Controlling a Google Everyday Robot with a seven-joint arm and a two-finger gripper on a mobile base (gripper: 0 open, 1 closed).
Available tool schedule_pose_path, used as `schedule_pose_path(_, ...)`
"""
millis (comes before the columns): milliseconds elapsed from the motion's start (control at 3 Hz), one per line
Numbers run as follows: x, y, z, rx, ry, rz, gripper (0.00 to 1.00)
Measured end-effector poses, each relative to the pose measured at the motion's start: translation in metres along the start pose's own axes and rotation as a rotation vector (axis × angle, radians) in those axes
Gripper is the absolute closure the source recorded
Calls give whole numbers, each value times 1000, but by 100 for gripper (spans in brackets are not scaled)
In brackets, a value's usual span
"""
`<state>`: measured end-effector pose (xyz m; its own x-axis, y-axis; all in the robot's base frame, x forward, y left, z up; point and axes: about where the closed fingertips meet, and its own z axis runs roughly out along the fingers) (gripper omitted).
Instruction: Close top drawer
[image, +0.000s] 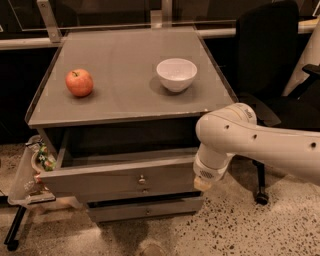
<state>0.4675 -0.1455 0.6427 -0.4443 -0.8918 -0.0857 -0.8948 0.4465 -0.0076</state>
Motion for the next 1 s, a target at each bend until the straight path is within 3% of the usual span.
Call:
schedule_pose_path(333, -6, -30, 8, 47, -4, 39, 100)
schedule_pose_path(1000, -14, -54, 13, 89, 5, 61, 100)
